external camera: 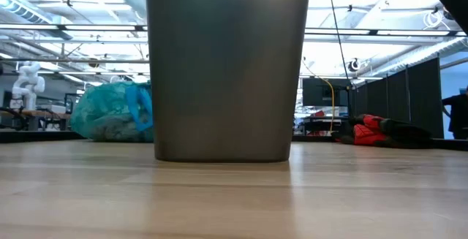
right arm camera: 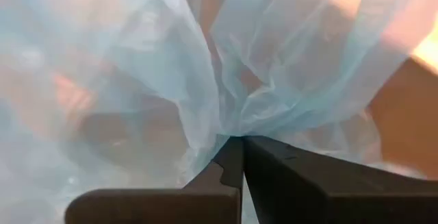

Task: Place trash/remove bag and relplace
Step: Insert the new blue trash bag into the trash bin

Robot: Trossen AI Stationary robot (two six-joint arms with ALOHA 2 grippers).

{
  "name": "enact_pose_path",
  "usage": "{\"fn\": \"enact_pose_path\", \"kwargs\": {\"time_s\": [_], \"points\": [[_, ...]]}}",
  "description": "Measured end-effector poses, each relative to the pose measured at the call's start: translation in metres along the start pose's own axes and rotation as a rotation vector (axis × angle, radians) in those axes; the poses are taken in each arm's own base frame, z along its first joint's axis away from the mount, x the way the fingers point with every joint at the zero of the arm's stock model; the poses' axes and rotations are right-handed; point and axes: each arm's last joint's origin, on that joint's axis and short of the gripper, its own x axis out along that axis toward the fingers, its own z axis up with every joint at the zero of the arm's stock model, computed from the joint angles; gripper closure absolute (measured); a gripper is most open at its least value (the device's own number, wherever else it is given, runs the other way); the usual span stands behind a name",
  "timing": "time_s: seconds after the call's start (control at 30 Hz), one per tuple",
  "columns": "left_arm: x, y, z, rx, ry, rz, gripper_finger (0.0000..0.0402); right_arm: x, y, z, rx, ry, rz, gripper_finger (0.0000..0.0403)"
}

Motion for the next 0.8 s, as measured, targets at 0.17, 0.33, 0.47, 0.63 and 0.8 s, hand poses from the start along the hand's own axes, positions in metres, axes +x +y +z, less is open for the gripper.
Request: {"fn": "enact_pose_path", "kwargs": {"time_s": [0.17,0.33,0.47,0.63,0.8], "points": [[0.006,0.003,-0.015,-0.06,0.001,0.079,0.0402,-0.022,-0.008,0.001,-0.08,-0.003,-0.01,0.0403],[0.006,0.003,-0.02,-0.085,-0.131,0.059,0.0402,-0.05,-0.012,0.0,-0.127,-0.045,0.011,0.0403],[0.008,0.003,-0.021,-0.102,-0.233,0.042,0.0402,-0.073,-0.01,-0.005,-0.179,-0.104,0.048,0.0403],[0.029,0.001,-0.025,-0.105,-0.251,0.038,0.0402,-0.083,0.008,-0.011,-0.342,-0.207,0.138,0.0403],[0.05,-0.001,-0.023,-0.137,-0.363,0.027,0.0402,-0.061,0.021,-0.01,-0.455,-0.238,0.134,0.0403]]}}
